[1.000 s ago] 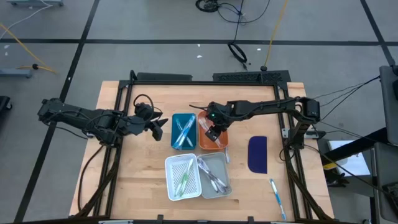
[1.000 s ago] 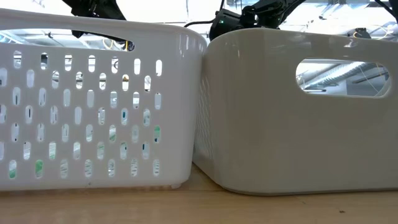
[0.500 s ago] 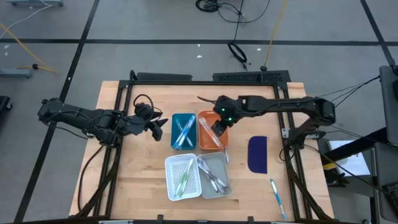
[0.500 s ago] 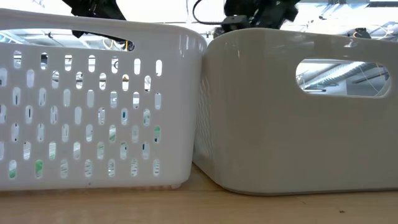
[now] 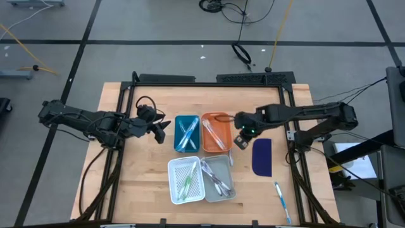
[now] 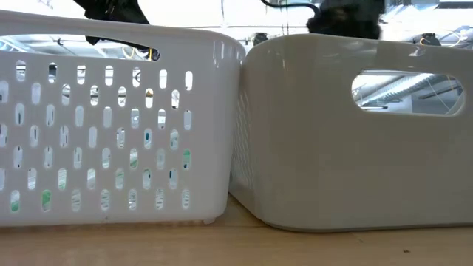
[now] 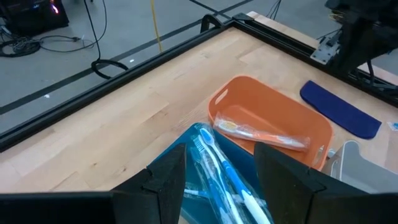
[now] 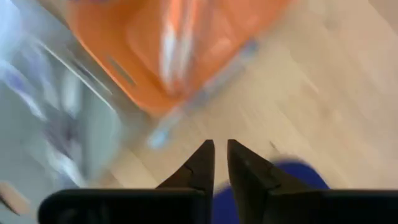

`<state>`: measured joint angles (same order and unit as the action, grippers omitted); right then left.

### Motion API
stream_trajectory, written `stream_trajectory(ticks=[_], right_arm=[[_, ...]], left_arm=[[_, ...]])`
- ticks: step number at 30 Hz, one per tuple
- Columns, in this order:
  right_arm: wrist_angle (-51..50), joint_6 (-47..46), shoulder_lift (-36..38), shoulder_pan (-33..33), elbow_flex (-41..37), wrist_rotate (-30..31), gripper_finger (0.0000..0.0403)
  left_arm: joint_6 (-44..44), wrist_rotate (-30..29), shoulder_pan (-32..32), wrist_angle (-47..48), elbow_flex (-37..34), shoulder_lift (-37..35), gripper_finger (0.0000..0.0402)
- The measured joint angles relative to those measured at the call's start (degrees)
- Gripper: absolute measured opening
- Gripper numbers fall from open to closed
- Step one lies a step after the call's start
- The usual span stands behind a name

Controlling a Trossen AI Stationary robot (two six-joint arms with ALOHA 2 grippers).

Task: Pick & Place Toothbrushes
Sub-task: Put the blue toothbrush into the blue bin

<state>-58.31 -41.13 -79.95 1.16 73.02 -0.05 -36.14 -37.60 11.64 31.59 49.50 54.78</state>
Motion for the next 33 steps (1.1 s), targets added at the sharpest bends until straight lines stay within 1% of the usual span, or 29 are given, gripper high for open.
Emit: stream_trajectory(ticks=[3,8,12,16,20,23,28,33], right_arm=[[-1.93,-0.21,1.39,-2.22,-3.2,-0.12,0.0029],[2.86,0.19,4.88,-4.45,-12.14,-0.2,0.0021],[14.29,-0.21,8.77,-4.87,-19.67,-0.6,0.0024],[26.14,-0.79,12.03,-4.94,-26.56,-4.62,0.0039],[32.34,0.66,13.76,-4.95,-31.91,-7.58,0.0067],[34.37,1.12,13.82,-5.03,-33.97,-7.73,0.0091],[35.89,1.29,13.85,-5.04,-34.32,-7.84,0.0125],[38.52,-0.9,13.03,-5.04,-34.32,-9.23,0.0133]], left_arm=[[0.0,0.04,0.02,0.02,0.0,0.0,0.0186],[-0.02,0.04,0.0,0.0,0.0,0.0,0.0186],[-0.04,0.02,0.02,-0.02,0.0,0.0,0.0186],[-0.09,0.01,0.01,-0.04,0.0,0.0,0.0186],[-0.1,0.01,0.01,-0.05,0.0,0.0,0.0186],[-0.11,0.0,0.0,-0.04,0.0,0.0,0.0186],[-0.24,0.0,0.01,-0.1,0.0,0.0,0.0186],[-0.35,0.0,0.0,-0.09,0.0,0.0,0.0186]])
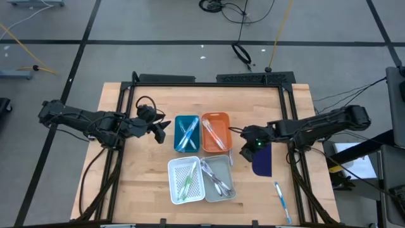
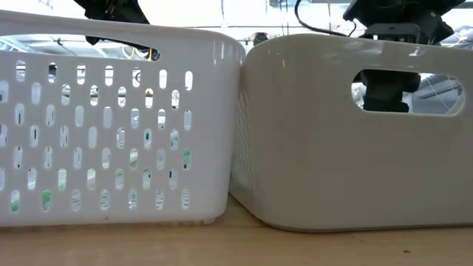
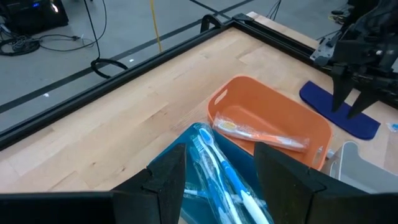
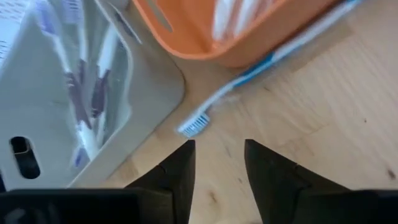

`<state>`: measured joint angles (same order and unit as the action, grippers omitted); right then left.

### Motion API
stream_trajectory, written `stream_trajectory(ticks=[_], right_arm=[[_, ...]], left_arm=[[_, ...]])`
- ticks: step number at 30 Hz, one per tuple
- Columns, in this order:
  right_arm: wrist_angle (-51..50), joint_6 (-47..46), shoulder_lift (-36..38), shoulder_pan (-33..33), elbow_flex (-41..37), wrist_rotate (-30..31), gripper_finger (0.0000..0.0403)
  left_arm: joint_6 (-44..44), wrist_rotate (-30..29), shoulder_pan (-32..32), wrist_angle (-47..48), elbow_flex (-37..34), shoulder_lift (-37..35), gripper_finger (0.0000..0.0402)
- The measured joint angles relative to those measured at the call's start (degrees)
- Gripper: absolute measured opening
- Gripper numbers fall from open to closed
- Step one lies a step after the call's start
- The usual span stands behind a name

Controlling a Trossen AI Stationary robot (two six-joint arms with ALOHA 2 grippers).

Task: Pick & Place Toothbrushes
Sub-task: Put the blue toothbrush into the blue bin

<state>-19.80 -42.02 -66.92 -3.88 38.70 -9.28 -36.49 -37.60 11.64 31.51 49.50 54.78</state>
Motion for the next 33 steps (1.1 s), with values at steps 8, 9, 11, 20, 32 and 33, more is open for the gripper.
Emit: stream_trajectory(ticks=[8,9,11,20,32,33], right_arm=[[3.16,-3.54,-4.28,-0.08,0.0,-4.02,0.0122],[3.31,-3.92,-4.73,-0.12,0.01,-4.5,0.0122],[3.08,-4.98,-5.57,-0.15,0.02,-4.42,0.0121],[3.6,-9.37,-5.49,-0.11,0.04,-4.45,0.0121],[8.54,-9.14,-5.18,-0.33,-0.12,-2.82,0.0121],[8.75,-8.29,-5.18,-0.33,-0.13,-3.06,0.0121]], left_arm=[[0.66,0.01,0.01,0.01,0.0,0.0,0.0186],[0.68,0.02,0.02,0.05,0.0,0.0,0.0186],[0.8,0.02,0.02,0.04,0.0,0.0,0.0186],[1.17,1.16,0.03,0.2,0.0,0.0,0.0186],[2.12,1.73,0.02,0.09,0.0,0.0,0.0186],[2.02,1.73,0.02,0.07,0.0,0.0,0.0186]])
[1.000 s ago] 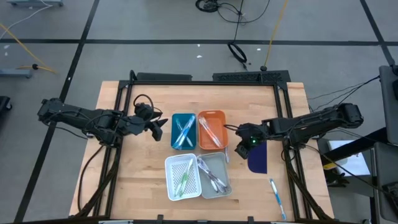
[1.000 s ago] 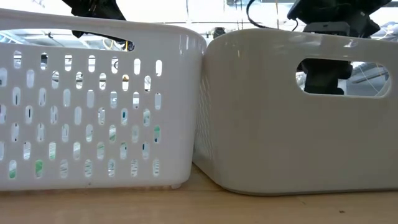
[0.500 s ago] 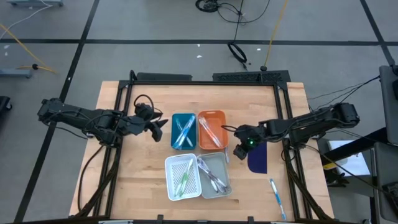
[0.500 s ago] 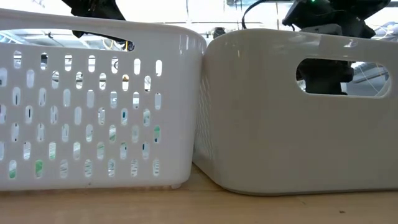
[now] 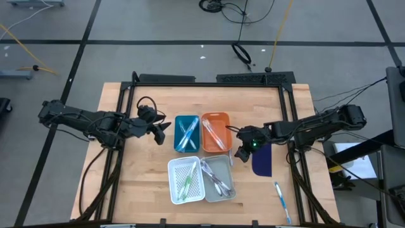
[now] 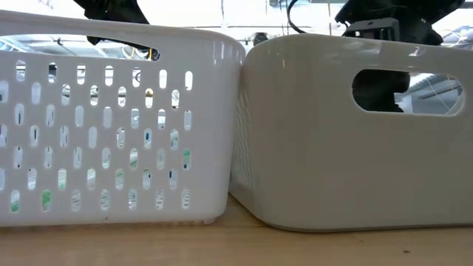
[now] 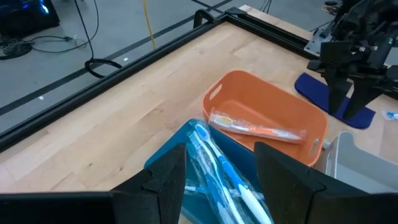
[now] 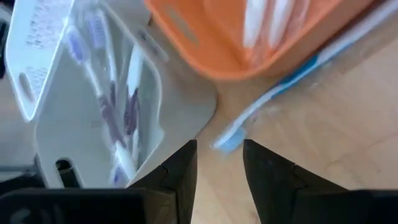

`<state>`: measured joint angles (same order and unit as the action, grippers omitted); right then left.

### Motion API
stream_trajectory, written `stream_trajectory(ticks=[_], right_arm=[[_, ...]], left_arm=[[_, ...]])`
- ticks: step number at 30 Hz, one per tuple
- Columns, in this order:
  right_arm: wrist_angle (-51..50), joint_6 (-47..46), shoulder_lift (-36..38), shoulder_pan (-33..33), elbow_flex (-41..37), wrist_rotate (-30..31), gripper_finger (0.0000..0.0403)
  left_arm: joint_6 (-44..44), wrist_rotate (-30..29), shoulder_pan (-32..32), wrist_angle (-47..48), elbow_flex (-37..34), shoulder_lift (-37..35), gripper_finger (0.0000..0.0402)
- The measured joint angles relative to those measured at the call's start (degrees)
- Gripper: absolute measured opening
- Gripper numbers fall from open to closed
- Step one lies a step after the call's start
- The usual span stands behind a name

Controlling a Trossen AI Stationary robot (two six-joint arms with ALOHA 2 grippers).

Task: Pick & Place Toothbrushes
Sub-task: Put the blue toothbrush into the blue bin

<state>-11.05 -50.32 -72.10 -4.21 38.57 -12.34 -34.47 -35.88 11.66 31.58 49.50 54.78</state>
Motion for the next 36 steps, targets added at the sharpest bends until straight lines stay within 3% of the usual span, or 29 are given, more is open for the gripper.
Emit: stream_trajectory(ticks=[3,9,17,23,26,36], right_arm=[[-1.41,-1.52,0.0,-0.47,0.0,-1.37,0.0123],[-12.31,-5.14,-0.15,-3.92,3.81,7.55,0.0121],[-15.77,-7.62,-6.56,-7.6,11.7,11.15,0.0122],[-16.75,-10.72,-10.53,-7.43,12.5,11.59,0.0122],[-17.79,-12.36,-11.2,-7.43,12.48,14.98,0.0121],[-13.49,-4.48,-10.88,-7.43,12.48,15.3,0.012]], left_arm=[[-0.12,-0.02,-0.01,-0.01,0.0,0.0,0.0186],[-0.1,-0.04,0.0,-0.03,0.0,0.0,0.0186],[1.17,-0.15,-0.02,-0.09,0.0,0.0,0.0186],[1.65,0.05,-0.02,-0.08,0.0,-0.01,0.0186],[1.81,0.52,-0.02,-0.03,0.0,-0.02,0.0186],[2.72,1.36,0.0,-0.03,0.0,0.0,0.0186]])
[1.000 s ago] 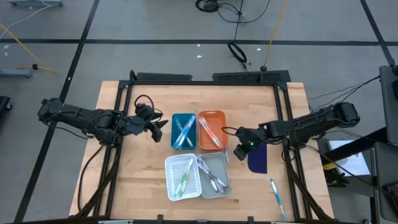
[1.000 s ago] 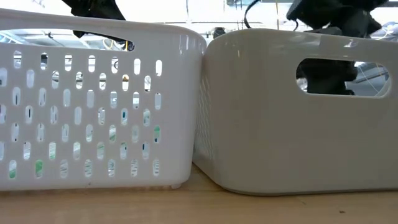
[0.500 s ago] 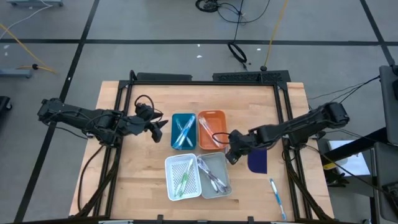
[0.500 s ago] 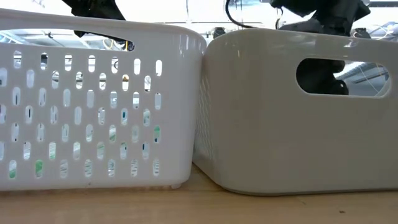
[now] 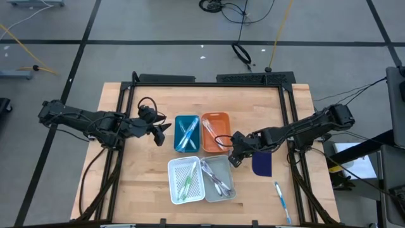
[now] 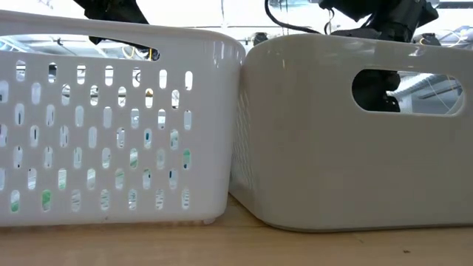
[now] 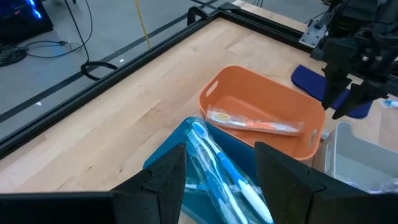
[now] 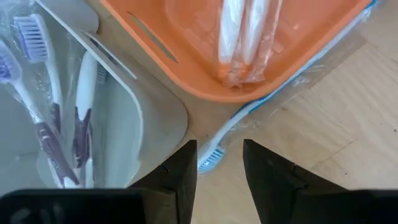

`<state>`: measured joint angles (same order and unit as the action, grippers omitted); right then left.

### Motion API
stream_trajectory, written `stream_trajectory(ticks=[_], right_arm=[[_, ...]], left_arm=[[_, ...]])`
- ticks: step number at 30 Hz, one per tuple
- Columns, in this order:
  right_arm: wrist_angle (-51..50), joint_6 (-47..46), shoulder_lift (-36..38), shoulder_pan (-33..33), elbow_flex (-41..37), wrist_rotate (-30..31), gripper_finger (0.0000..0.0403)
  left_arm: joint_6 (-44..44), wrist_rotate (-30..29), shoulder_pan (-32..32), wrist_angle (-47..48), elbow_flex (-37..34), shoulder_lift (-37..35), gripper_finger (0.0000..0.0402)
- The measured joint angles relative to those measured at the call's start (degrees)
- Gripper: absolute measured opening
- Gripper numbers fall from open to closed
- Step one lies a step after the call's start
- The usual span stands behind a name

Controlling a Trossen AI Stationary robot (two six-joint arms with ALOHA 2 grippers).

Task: Pick & Place Toothbrushes
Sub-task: Put the blue toothbrush into the blue bin

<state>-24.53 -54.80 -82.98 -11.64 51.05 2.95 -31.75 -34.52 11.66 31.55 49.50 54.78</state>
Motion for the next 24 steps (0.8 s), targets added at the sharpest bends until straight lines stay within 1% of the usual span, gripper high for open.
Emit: stream_trajectory(ticks=[9,15,19,24], right_arm=[[-0.33,1.92,0.0,0.39,0.0,-1.7,0.0114],[-0.33,0.23,0.0,1.53,0.0,-1.71,0.0116],[-0.48,0.02,-0.25,2.37,0.0,-3.24,0.0139],[-0.94,-0.03,-1.38,2.62,0.0,-4.69,0.0187]], left_arm=[[0.0,-0.02,-0.02,-0.02,0.0,-0.02,0.0186],[-0.07,-0.02,0.0,-0.02,0.0,0.0,0.0186],[-0.14,-0.02,-0.01,-0.04,0.0,-0.02,0.0186],[-0.22,0.0,-0.01,-0.04,0.0,-0.02,0.0186]])
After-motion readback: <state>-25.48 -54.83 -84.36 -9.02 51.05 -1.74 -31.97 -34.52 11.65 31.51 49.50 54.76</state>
